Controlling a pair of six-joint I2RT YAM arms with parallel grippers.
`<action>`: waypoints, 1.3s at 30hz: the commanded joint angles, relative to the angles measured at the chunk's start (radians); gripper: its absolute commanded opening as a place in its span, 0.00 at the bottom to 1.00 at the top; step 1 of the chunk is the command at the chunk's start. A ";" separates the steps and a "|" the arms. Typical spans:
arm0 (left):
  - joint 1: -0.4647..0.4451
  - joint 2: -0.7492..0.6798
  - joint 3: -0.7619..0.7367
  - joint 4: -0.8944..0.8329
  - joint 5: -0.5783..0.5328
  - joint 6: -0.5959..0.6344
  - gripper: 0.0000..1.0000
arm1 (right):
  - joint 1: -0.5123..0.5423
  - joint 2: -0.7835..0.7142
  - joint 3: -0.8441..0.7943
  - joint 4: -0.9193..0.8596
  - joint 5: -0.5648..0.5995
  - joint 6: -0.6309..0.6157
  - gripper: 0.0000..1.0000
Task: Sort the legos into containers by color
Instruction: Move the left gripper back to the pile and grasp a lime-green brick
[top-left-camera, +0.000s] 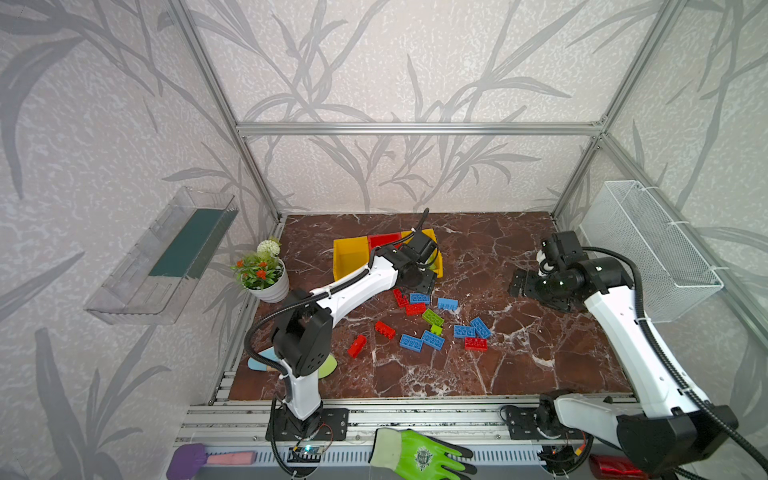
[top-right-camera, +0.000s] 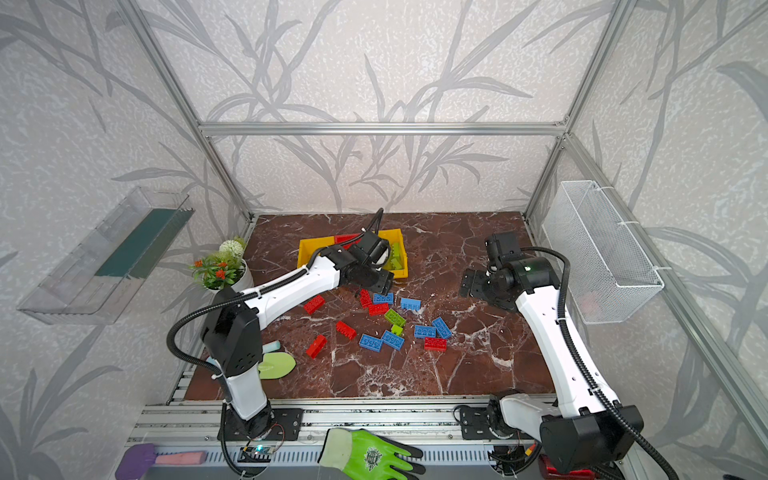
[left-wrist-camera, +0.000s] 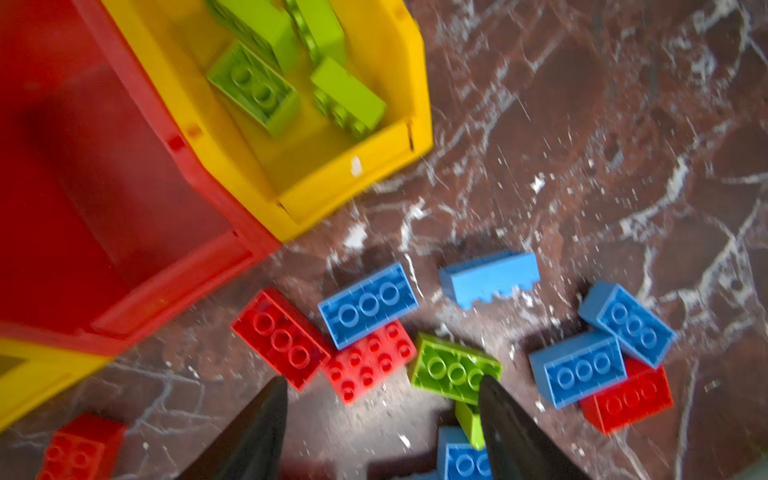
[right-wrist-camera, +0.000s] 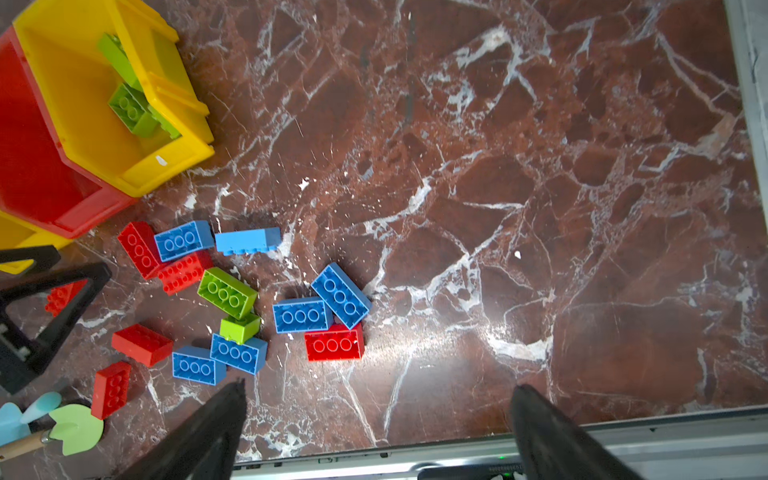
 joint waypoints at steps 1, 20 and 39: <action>-0.042 -0.041 -0.053 0.025 0.026 -0.127 0.74 | -0.001 -0.024 -0.029 -0.018 -0.060 -0.003 0.99; -0.195 0.142 0.054 -0.129 -0.154 -0.806 0.80 | -0.001 -0.337 -0.111 -0.127 -0.070 -0.069 0.99; -0.174 0.307 0.115 -0.137 -0.134 -0.871 0.70 | -0.001 -0.415 -0.115 -0.157 -0.127 -0.069 0.99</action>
